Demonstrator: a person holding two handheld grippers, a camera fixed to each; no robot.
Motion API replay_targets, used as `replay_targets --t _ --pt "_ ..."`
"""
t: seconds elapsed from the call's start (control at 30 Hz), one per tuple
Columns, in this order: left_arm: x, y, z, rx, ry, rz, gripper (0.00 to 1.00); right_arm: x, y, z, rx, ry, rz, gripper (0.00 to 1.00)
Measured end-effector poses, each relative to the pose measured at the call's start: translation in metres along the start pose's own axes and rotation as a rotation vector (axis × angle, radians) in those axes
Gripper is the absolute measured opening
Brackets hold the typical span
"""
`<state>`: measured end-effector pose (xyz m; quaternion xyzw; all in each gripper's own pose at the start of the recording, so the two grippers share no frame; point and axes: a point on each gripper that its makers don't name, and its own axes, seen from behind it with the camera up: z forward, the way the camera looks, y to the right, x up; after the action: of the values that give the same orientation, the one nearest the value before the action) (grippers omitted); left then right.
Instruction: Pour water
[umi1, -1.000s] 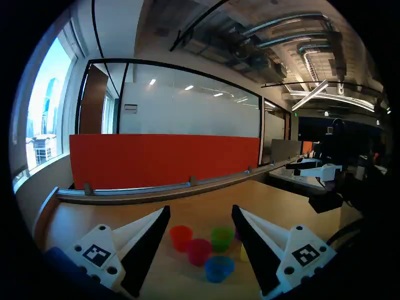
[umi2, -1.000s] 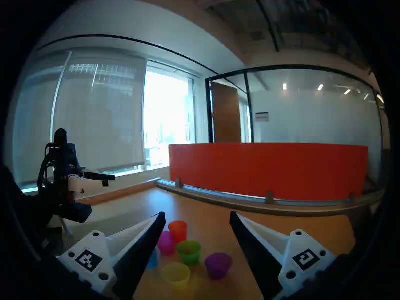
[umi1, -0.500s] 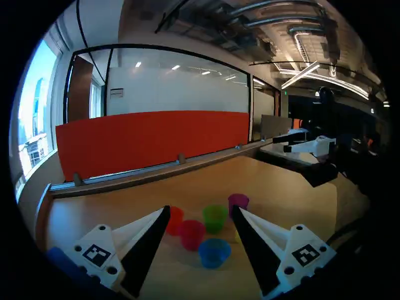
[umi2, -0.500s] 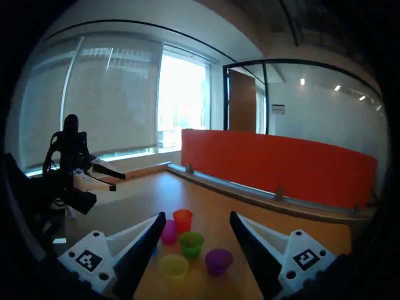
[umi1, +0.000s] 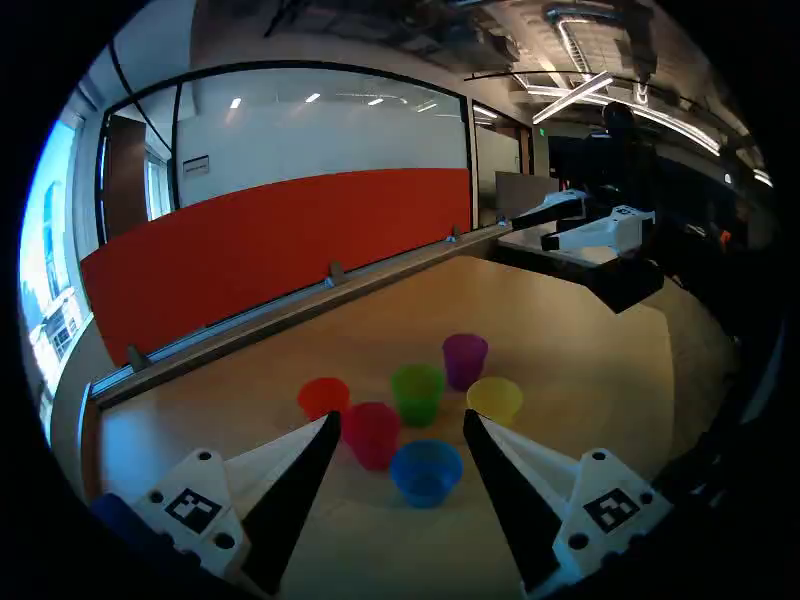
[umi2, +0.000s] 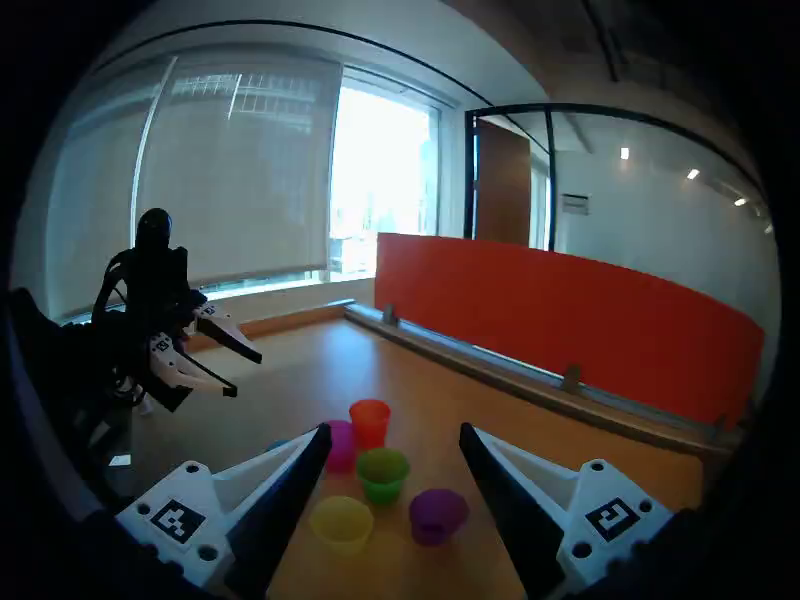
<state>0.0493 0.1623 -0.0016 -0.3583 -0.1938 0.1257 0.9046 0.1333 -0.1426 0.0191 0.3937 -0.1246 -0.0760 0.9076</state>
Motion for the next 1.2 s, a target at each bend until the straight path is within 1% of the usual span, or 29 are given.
replay_targets --t 0.17,0.3,0.67,0.9,1.07,1.2 --pt "-0.018 0.007 0.009 -0.03 -0.052 0.019 0.91 -0.005 -0.003 0.007 0.02 -0.025 -0.02 0.99" --pt "-0.032 0.008 0.017 -0.038 -0.087 0.028 0.91 -0.01 -0.003 0.015 0.027 -0.041 -0.035 0.99" --pt "-0.07 0.011 0.035 -0.07 -0.167 0.014 0.91 -0.025 0.0 0.033 0.044 -0.08 -0.036 0.99" --pt "-0.095 0.017 0.049 -0.096 -0.221 0.036 0.91 -0.034 0.003 0.045 0.051 -0.104 -0.046 1.0" --pt "-0.106 0.022 0.058 -0.118 -0.246 0.046 0.91 -0.041 0.004 0.053 0.058 -0.121 -0.051 1.0" --pt "-0.114 0.024 0.064 -0.13 -0.26 0.04 0.91 -0.045 0.003 0.059 0.067 -0.132 -0.053 0.99"
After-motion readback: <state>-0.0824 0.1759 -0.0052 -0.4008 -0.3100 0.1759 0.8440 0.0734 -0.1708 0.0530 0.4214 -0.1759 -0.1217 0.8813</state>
